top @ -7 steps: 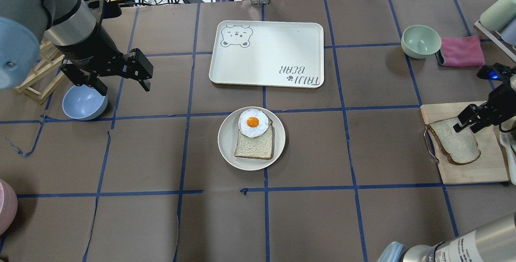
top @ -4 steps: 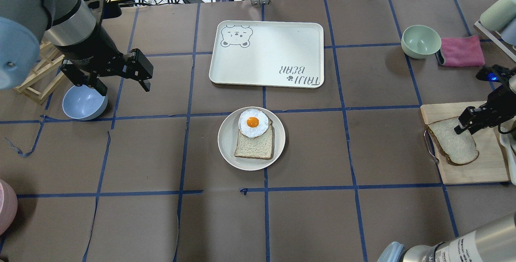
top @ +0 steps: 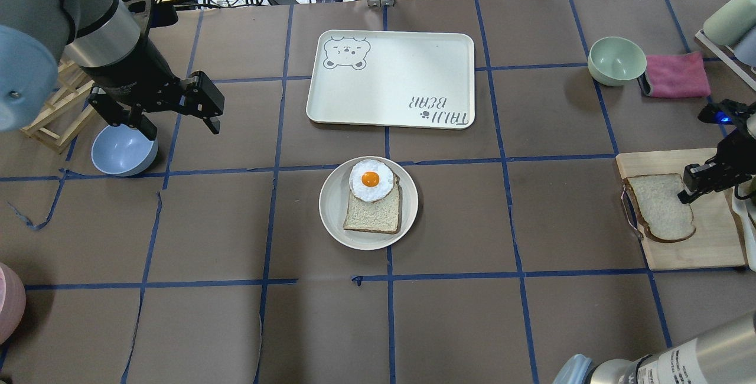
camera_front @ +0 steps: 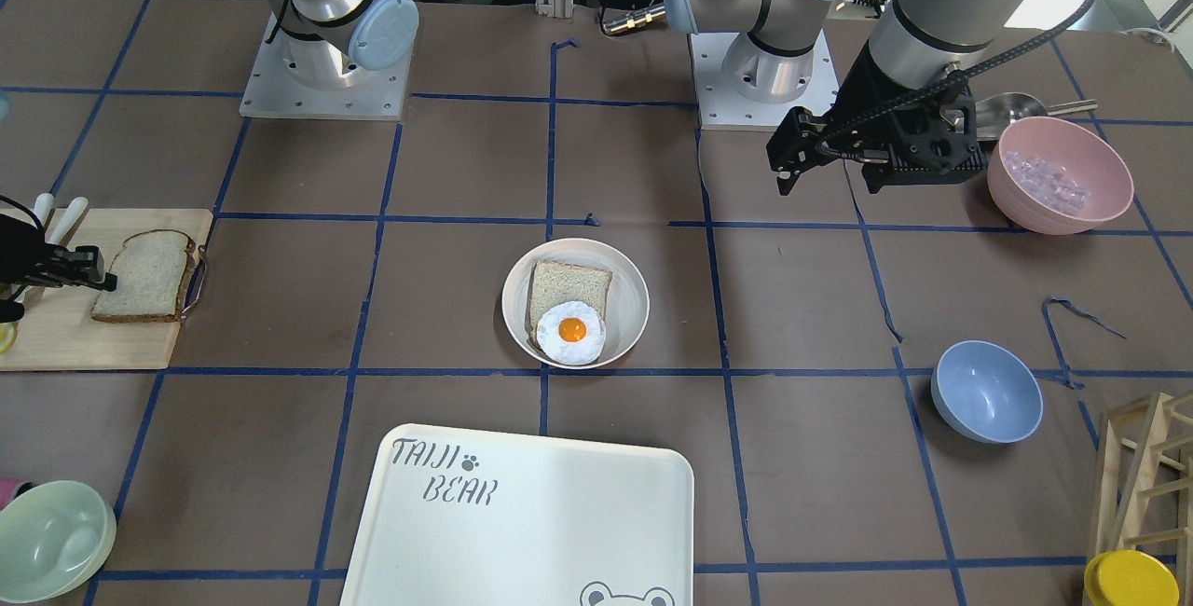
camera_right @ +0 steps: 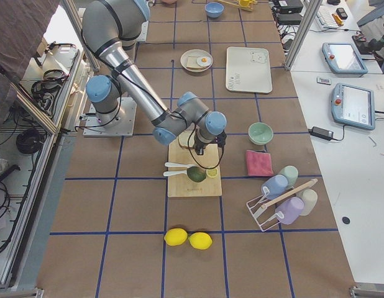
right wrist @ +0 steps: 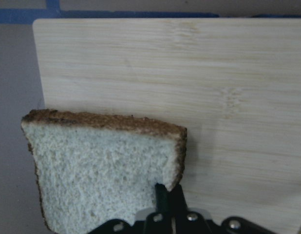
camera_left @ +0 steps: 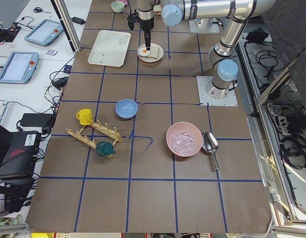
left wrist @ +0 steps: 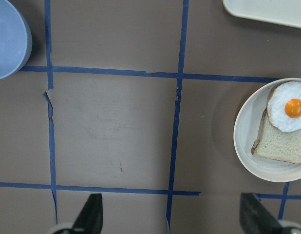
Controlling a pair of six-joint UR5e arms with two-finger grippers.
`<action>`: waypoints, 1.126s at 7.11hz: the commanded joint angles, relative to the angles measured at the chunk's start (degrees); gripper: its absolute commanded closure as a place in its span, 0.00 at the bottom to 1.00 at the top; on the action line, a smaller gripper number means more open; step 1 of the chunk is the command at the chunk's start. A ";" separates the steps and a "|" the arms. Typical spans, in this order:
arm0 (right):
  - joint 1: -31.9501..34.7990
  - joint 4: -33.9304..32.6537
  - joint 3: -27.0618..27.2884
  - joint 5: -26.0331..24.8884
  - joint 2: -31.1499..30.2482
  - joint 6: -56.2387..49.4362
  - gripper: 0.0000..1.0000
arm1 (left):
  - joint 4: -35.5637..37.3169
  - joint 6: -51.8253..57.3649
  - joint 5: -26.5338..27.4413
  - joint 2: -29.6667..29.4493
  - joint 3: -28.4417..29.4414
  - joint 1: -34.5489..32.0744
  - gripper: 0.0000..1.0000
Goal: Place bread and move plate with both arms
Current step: 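Close the right gripper on the bread slice's edge, then lift the bread slice and carry it over the egg-topped toast plate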
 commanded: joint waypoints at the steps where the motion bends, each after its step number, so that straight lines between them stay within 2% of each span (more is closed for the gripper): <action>1: -0.07 -0.08 -0.12 -0.01 -0.78 0.35 1.00 | 0.00 0.00 0.00 -0.08 -0.05 0.00 0.00; 3: 0.71 0.44 -1.34 -3.41 -1.58 1.75 1.00 | 0.00 -0.08 0.00 -0.16 -0.05 0.00 0.00; 5: 3.95 8.05 -4.67 -2.74 -8.05 3.51 1.00 | 0.09 0.27 0.00 -0.34 -0.22 0.00 0.00; 6: 7.45 14.27 -7.91 -1.08 -10.17 4.04 1.00 | -0.09 0.27 0.00 0.27 -0.31 0.00 0.00; 7: 12.62 20.51 -12.21 1.81 -10.46 10.48 1.00 | -0.09 0.27 0.00 -0.33 -0.31 0.00 0.00; 8: 18.68 25.18 -15.99 7.75 -10.46 14.55 1.00 | -0.17 0.27 0.09 0.10 -0.48 0.00 0.00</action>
